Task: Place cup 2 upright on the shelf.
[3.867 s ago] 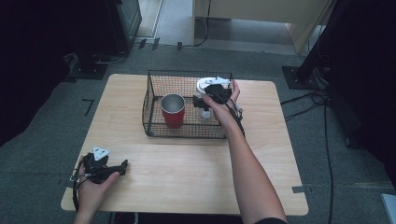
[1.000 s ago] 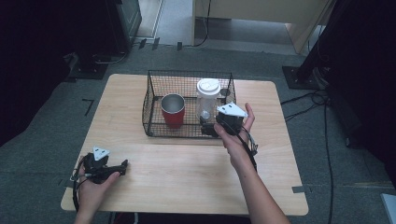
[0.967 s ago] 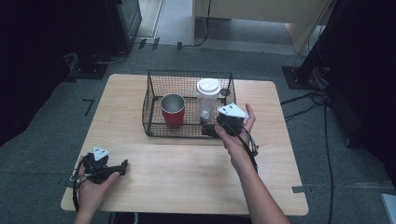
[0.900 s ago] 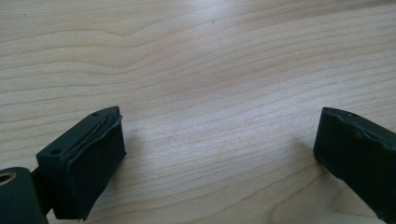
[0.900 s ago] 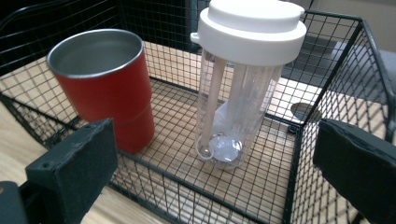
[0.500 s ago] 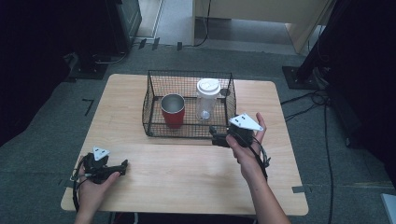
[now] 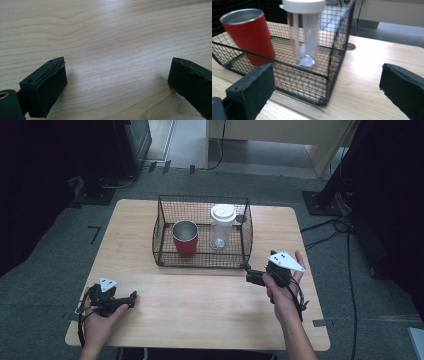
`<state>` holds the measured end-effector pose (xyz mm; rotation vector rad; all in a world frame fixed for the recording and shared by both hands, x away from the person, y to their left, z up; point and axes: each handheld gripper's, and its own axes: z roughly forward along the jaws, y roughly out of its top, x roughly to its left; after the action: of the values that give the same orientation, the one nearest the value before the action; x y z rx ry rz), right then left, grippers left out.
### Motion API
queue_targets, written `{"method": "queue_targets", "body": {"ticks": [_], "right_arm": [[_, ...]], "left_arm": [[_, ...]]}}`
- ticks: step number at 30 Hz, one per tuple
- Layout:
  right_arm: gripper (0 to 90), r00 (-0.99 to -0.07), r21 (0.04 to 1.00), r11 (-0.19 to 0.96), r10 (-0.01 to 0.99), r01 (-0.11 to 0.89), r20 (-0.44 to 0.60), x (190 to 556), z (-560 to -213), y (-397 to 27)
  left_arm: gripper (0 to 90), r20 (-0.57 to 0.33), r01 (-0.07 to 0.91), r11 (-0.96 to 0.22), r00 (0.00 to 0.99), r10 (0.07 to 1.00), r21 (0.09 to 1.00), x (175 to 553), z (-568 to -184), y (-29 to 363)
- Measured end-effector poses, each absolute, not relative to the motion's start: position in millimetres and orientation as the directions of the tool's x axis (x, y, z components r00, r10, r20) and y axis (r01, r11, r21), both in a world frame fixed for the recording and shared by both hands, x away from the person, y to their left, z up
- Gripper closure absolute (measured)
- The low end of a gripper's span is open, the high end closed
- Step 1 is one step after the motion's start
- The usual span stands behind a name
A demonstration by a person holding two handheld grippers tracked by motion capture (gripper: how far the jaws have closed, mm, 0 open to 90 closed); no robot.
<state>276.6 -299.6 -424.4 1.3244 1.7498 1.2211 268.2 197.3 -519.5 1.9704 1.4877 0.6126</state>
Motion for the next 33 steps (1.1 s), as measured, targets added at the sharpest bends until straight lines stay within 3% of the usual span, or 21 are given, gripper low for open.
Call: {"method": "queue_targets", "body": {"ticks": [33], "right_arm": [[0.1, -0.078, 0.838, -0.016, 0.995, 0.545, 0.070, 254.7, -509.9, -388.1]], "left_arm": [[2.5, 0.013, 0.693, -0.205, 0.271, 0.962, 0.692, 268.2, -519.4, 197.5]]}}
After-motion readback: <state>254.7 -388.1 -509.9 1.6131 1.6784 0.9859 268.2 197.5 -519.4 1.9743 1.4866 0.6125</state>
